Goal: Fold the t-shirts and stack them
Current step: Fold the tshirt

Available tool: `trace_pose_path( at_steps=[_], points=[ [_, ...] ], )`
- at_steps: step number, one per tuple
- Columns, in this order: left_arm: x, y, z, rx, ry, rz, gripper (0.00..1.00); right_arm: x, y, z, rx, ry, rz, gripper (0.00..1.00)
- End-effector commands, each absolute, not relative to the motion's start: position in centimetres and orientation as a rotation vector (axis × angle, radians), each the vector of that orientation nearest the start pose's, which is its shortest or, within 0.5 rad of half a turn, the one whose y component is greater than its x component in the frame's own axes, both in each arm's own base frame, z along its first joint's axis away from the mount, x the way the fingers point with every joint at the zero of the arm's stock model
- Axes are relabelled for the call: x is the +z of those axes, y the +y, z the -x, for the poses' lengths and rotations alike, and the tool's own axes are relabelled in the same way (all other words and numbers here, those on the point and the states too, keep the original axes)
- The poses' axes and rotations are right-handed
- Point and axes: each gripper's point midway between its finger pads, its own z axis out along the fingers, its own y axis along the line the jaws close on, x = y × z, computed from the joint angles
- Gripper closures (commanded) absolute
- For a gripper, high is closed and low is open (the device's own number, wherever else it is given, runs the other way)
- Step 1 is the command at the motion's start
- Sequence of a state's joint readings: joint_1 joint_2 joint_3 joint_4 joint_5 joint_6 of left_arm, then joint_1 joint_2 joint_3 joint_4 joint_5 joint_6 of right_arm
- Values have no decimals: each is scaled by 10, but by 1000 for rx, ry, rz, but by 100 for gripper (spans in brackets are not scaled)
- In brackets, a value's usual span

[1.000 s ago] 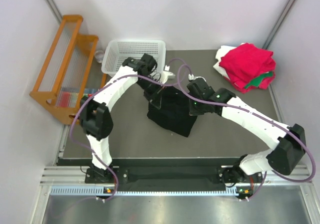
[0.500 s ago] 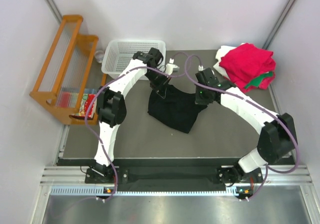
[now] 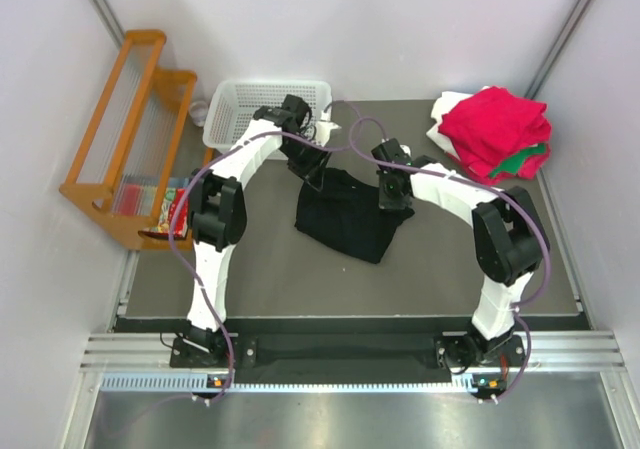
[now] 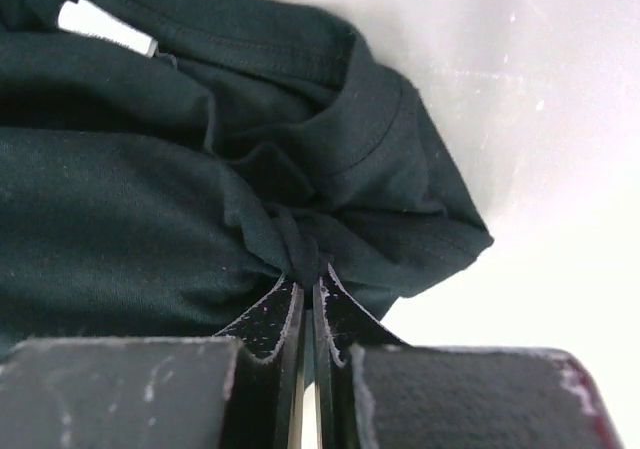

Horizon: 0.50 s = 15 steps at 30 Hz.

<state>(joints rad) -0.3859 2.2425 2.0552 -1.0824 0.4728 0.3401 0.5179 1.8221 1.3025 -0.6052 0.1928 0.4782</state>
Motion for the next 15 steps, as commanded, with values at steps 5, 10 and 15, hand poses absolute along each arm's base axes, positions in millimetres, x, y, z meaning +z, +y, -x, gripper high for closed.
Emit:
trace_pose_path(
  at_steps=[5,10,15],
  points=[
    [123,-223,-461,-559,2468,-856,29,77,163,-389,-58,2571,-64,89],
    [171,-209,-457,-603,2391,-791,19,110,148,-397,-124,2523,-101,25],
    [245,-162,-439,-593,2254,-662,15,181,136,-409,-138,2392,-150,9]
  ],
)
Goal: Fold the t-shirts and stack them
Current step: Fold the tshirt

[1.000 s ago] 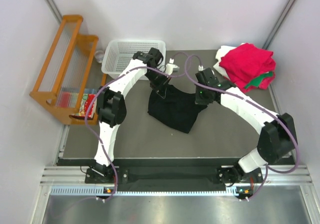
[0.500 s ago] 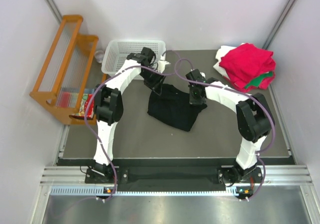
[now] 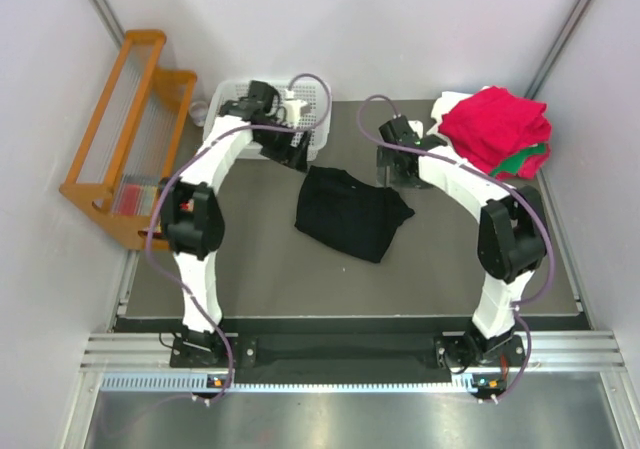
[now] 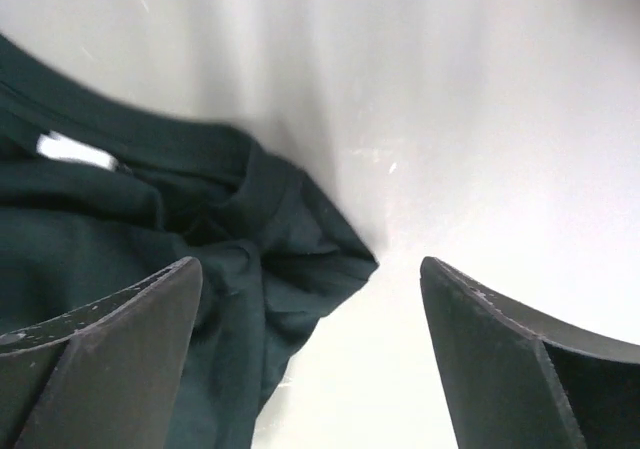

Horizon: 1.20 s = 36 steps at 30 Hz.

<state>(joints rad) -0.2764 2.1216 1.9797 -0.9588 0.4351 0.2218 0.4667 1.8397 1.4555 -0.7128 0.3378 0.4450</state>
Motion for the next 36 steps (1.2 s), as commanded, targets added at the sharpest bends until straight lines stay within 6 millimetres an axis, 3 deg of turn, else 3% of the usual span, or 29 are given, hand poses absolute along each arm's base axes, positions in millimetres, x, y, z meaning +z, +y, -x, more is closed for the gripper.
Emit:
trace_pose_path(
  at_steps=[1,2,4,5,7,8,12,16,22,27,33,36],
  points=[
    [257,-152,-438,-590,2232,-616,15,190,133,-406,-149,2389,-153,9],
    [278,-127,-432,-585,2195,-541,14,206,136,-409,-118,2359,-162,9],
    [302,-103,-424,-598,2144,-456,14,228,148,-406,-8,2326,-156,9],
    [321,-75,-415,-551,2097,-385,13,230,170,-399,113,2343,-103,10],
    [332,-56,-402,-494,2054,-333,12,232,203,-392,278,2350,-19,10],
    [340,-48,-389,-446,2008,-320,11,229,231,-380,409,2389,66,10],
    [329,-33,-363,-332,2013,-268,8,178,280,-366,480,2530,211,13],
    [306,-26,-353,-331,2074,-212,8,153,318,-349,575,2581,312,13],
    [291,-15,-363,-318,2137,-122,8,111,330,-337,646,2683,328,13],
    [287,-27,-362,-403,2139,-150,8,51,325,-329,636,2776,343,14],
    [283,-36,-356,-459,2152,-200,8,13,340,-351,674,2736,447,13],
    [278,-41,-353,-494,2156,-223,8,11,352,-367,718,2691,492,12]
  ],
)
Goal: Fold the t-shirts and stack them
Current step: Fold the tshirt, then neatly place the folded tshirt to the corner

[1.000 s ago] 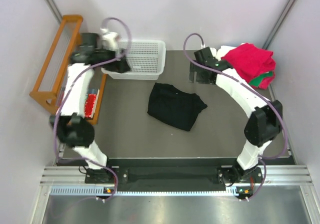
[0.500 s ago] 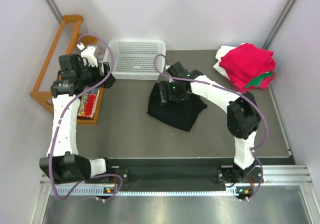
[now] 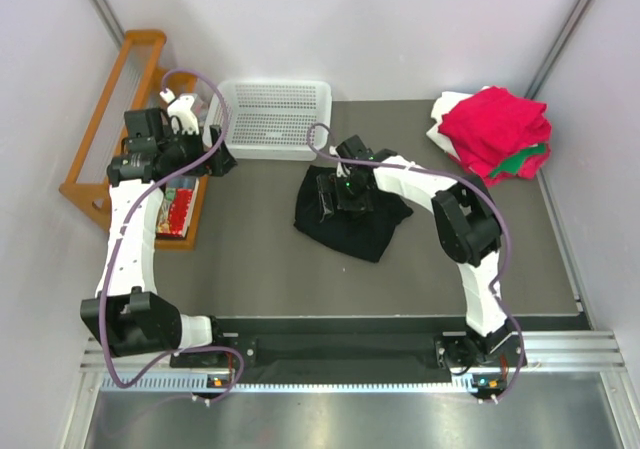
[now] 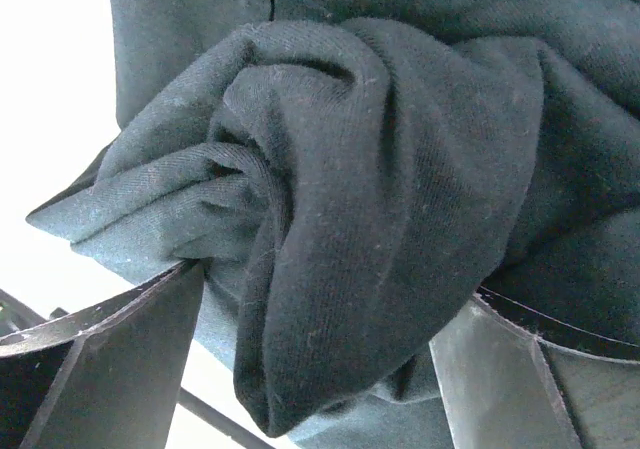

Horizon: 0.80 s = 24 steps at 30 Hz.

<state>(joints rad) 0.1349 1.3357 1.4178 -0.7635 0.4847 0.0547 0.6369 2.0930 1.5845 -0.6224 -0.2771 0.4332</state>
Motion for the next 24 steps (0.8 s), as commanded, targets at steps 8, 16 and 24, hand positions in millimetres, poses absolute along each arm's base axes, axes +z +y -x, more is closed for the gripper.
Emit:
trace_pose_path(
  at_steps=[8,16,24],
  points=[
    [266,-45,-345,-520,2176,-247,7,111,364,-392,747,2516,555,1],
    [267,-47,-345,-541,2170,-247,7,186,292,-368,697,2417,370,0],
    [271,-47,-343,-537,2173,-253,7,129,224,-360,701,2487,143,0]
  ],
)
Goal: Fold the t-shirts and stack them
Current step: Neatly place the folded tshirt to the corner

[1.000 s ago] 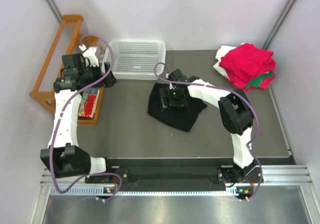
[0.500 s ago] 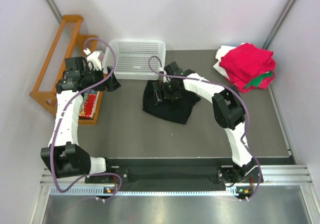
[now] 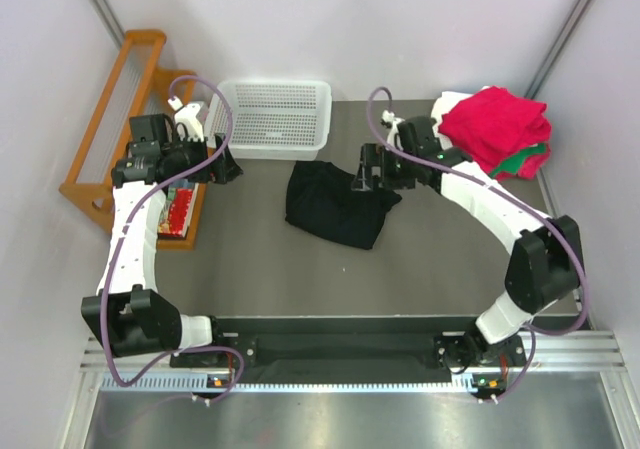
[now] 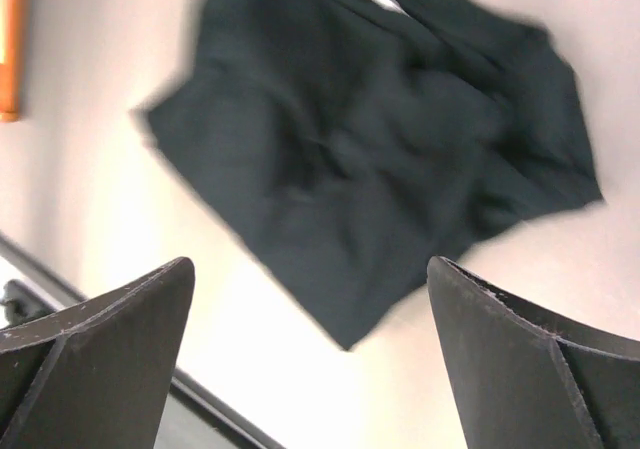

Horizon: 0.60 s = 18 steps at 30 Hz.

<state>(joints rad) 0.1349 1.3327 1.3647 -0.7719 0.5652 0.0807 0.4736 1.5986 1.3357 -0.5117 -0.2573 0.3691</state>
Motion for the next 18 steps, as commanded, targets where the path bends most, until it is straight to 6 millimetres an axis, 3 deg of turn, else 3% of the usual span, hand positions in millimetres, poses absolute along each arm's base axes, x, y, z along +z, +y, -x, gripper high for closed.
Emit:
trace_pose_path(
  at_steps=[1,5,12,15,18],
  points=[
    [271,-48,-343,-540,2173,-255,7,116,223,-353,747,2518,133,0],
    [272,-48,-341,-539,2173,-257,7,97,210,-361,876,2515,43,0],
    [269,-49,-339,-550,2180,-261,7,86,160,-387,1010,2433,-215,0],
    [266,-51,-339,-569,2184,-263,7,85,152,-397,1078,2395,-273,0],
    [265,-53,-339,-579,2182,-267,7,84,164,-405,1231,2342,-286,0]
  ],
)
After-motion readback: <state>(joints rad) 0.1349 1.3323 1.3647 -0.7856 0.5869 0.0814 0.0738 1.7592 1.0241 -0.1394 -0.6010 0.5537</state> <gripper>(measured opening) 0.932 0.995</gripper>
